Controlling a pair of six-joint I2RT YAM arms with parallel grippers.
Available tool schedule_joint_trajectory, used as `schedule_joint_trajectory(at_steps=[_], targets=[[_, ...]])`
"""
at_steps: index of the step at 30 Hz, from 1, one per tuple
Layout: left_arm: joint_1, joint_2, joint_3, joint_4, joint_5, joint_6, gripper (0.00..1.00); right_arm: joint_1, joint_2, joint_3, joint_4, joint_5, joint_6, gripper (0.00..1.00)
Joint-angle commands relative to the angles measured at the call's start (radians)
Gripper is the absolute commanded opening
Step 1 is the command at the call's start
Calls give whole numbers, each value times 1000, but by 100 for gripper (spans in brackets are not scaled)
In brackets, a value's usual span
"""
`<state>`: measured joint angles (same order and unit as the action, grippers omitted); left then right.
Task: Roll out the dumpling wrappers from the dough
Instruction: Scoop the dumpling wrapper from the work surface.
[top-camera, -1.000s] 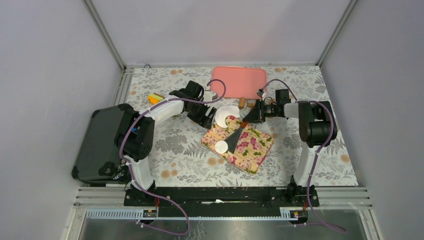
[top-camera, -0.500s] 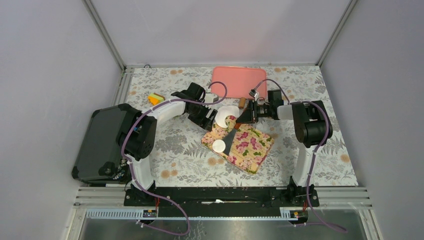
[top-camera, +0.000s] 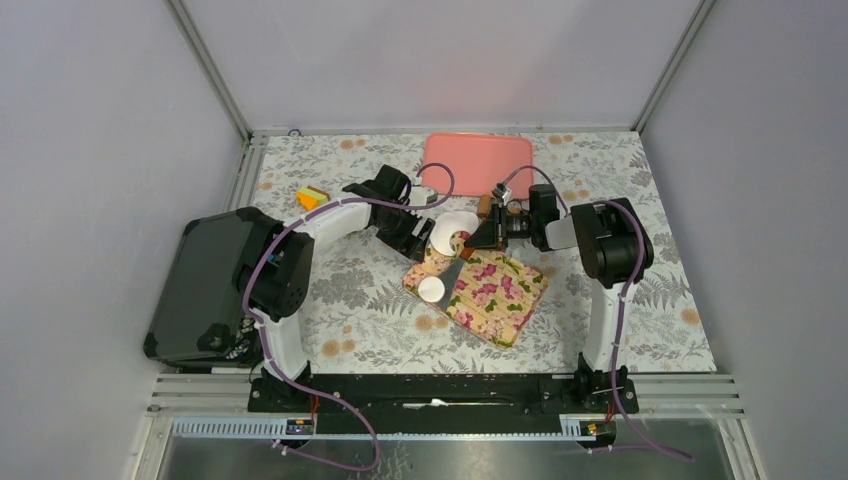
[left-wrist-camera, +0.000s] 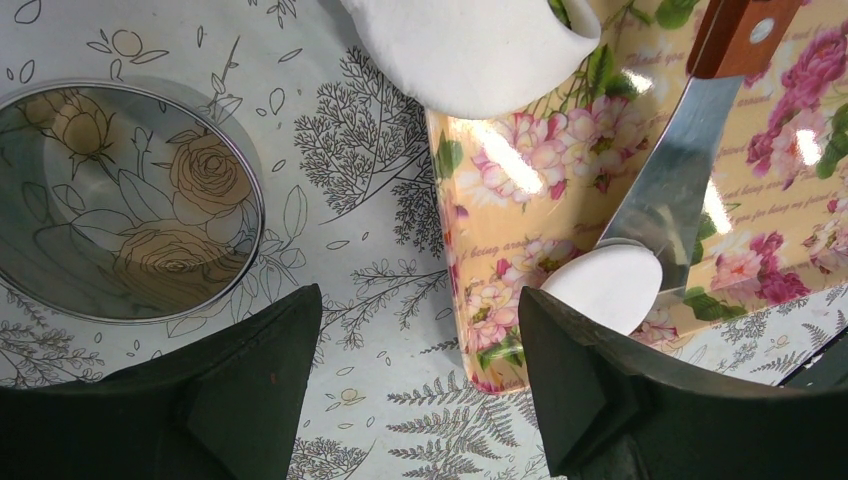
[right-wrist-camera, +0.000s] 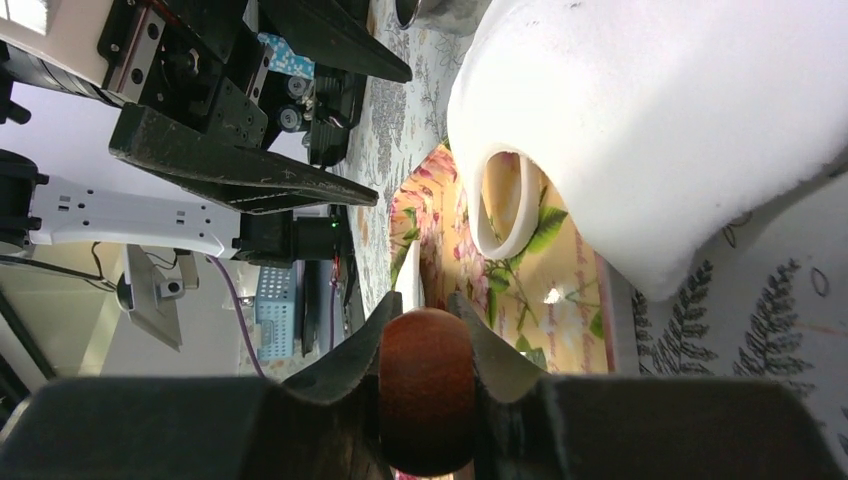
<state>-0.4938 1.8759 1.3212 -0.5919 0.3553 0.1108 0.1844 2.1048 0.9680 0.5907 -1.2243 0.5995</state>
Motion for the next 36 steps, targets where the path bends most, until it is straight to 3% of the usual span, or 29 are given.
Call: schedule_joint_trajectory(at_steps=[1, 6, 13, 24, 36], targets=[[0, -6, 0, 29, 13, -2, 76, 38, 31, 16, 98, -2, 18, 0], [0, -15, 0, 29, 8, 0, 77, 43, 58, 35, 171, 3, 112, 0], [14, -51, 9, 26, 11, 6, 77, 41, 120, 24, 462, 11, 393, 0], [59, -97, 16, 20, 38, 12, 79, 7, 199, -10, 857, 6, 694, 0], [149, -171, 28, 13, 62, 9, 79, -63, 164, -32, 952, 42, 790, 0]])
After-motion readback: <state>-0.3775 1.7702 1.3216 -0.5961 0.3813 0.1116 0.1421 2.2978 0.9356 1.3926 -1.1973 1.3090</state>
